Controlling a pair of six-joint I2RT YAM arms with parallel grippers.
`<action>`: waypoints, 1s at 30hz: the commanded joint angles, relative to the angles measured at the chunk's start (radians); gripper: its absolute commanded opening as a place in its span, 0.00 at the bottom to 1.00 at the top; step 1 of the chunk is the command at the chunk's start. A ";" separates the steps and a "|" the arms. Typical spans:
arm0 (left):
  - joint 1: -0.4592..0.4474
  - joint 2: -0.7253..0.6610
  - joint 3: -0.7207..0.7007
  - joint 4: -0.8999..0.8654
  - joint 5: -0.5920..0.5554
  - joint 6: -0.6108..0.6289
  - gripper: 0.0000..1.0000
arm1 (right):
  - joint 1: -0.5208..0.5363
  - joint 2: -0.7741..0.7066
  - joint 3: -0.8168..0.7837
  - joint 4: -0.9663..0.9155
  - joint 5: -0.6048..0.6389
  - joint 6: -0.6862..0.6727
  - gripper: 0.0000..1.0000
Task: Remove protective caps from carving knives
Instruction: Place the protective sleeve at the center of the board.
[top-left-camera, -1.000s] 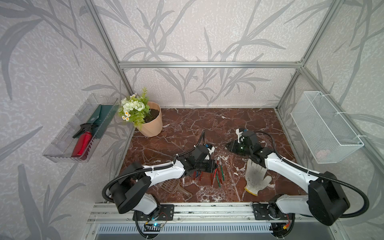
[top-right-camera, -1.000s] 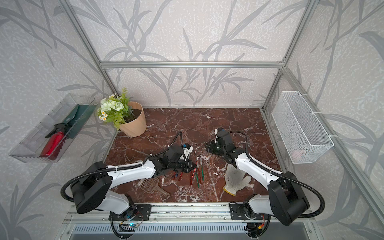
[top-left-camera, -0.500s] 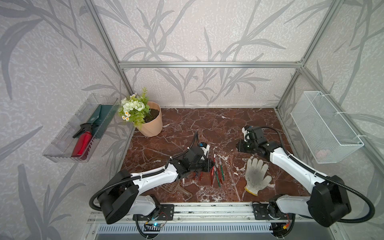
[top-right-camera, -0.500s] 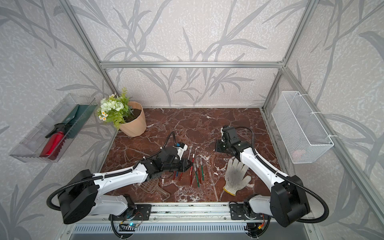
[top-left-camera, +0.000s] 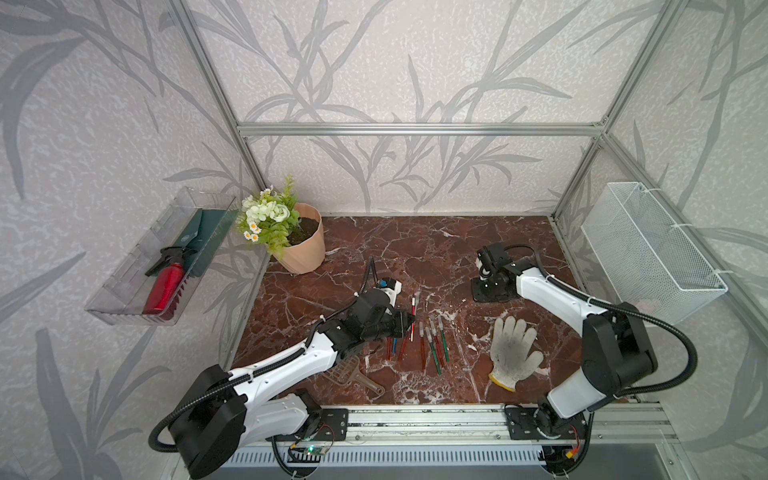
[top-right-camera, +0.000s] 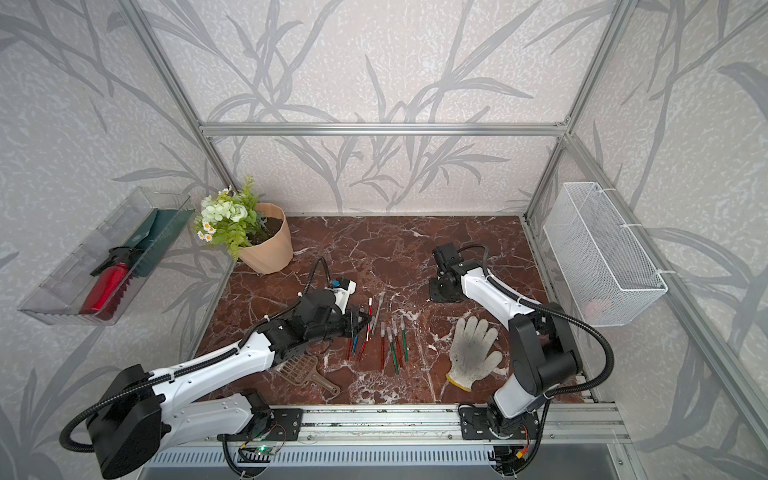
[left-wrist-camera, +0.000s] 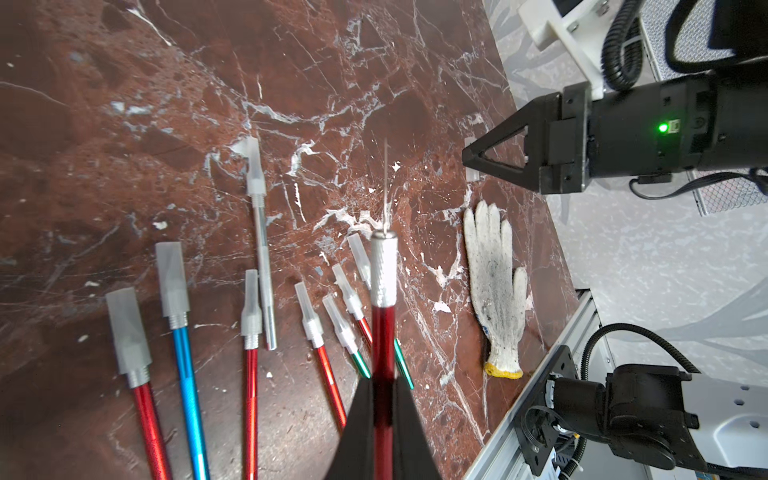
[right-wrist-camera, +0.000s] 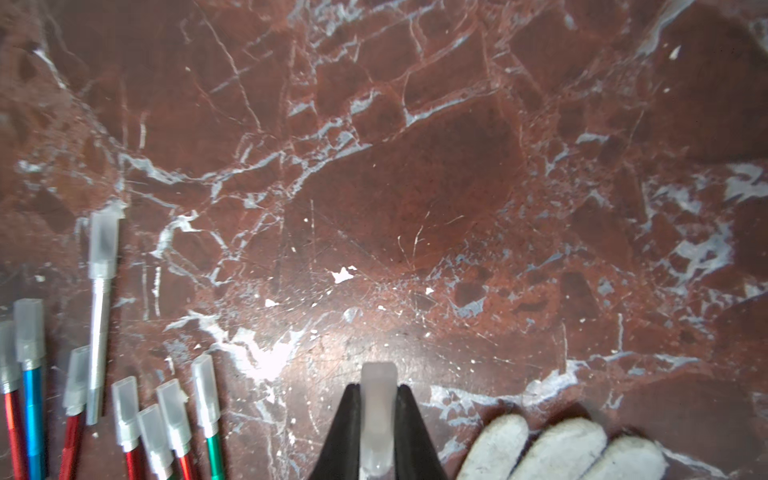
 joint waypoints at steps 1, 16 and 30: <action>0.010 -0.027 -0.012 -0.041 -0.021 0.019 0.07 | -0.007 0.046 0.041 -0.043 0.030 -0.025 0.15; 0.015 -0.016 -0.029 -0.020 -0.018 0.016 0.07 | -0.009 0.194 0.102 -0.031 0.060 -0.042 0.15; 0.018 -0.020 -0.032 -0.027 -0.019 0.017 0.07 | -0.013 0.244 0.098 -0.011 0.068 -0.040 0.16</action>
